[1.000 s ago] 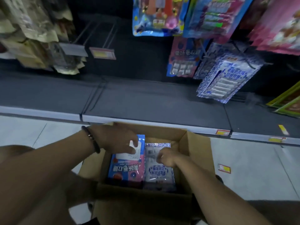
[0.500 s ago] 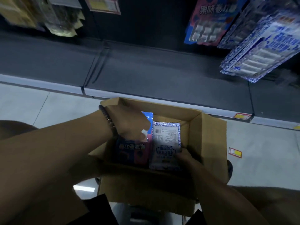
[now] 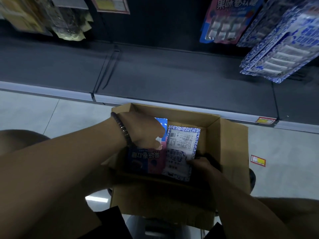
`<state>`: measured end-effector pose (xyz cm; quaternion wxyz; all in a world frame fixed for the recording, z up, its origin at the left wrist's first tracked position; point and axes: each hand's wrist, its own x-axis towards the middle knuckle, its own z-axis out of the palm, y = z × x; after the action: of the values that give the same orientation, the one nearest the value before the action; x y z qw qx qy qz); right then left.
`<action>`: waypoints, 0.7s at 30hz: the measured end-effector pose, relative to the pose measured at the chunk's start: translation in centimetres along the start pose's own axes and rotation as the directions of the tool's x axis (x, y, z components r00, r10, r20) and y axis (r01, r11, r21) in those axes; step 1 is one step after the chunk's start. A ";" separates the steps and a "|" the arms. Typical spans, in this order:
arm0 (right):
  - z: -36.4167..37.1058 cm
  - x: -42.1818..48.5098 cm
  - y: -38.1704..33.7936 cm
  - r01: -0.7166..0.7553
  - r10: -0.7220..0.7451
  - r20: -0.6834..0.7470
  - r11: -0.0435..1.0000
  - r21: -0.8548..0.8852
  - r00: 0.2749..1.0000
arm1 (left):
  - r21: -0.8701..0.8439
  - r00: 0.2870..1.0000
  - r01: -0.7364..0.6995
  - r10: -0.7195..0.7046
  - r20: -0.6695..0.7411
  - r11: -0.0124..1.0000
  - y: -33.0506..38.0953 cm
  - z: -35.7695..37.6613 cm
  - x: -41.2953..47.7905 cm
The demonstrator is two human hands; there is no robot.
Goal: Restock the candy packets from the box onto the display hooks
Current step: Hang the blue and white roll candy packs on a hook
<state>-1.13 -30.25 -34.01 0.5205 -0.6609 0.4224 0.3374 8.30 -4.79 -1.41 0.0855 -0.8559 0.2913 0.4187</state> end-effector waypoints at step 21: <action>-8.1 -24.0 -19.4 0.295 -0.235 0.272 0.934 -0.204 0.933 | -0.224 0.956 -0.281 0.254 -0.144 0.933 -1.6 1.2 -0.3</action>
<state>6.64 -31.20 -3.08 0.5251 -0.7240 0.2176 0.3908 8.26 -2.92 -2.11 -0.0941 -0.8345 0.3562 0.4096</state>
